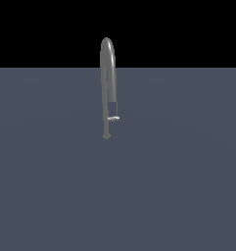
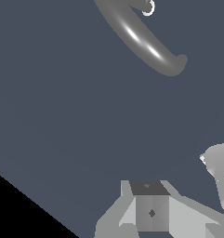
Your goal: Turn on the faucet by rotating a designated handle.
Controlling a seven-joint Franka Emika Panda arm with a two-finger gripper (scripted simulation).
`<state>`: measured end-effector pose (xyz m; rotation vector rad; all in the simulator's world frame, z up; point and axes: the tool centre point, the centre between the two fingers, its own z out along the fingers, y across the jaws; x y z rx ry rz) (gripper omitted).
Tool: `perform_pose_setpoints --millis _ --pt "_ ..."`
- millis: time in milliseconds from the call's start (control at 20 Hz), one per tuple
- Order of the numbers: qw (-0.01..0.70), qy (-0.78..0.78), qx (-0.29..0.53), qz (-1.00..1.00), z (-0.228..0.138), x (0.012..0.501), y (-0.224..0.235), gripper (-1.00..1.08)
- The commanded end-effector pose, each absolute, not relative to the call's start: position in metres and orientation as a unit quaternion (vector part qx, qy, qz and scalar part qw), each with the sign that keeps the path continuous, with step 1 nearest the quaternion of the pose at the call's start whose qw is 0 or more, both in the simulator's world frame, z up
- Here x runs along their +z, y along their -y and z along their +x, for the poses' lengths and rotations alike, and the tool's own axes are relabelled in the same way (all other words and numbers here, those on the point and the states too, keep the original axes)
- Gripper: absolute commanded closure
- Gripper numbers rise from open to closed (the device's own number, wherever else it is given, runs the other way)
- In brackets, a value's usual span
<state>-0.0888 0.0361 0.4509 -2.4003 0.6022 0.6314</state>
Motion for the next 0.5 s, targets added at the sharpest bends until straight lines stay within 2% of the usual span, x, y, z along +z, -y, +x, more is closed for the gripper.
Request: perform_pose_setpoints --millis 0,450 --pt "0.309 -0.245 0.253 -0.883 -0.072 0.446 -0.035 1.08" --pt "0.366 -0.306 0.308 -0.823 -0.013 0.421 -0.027 1.08"
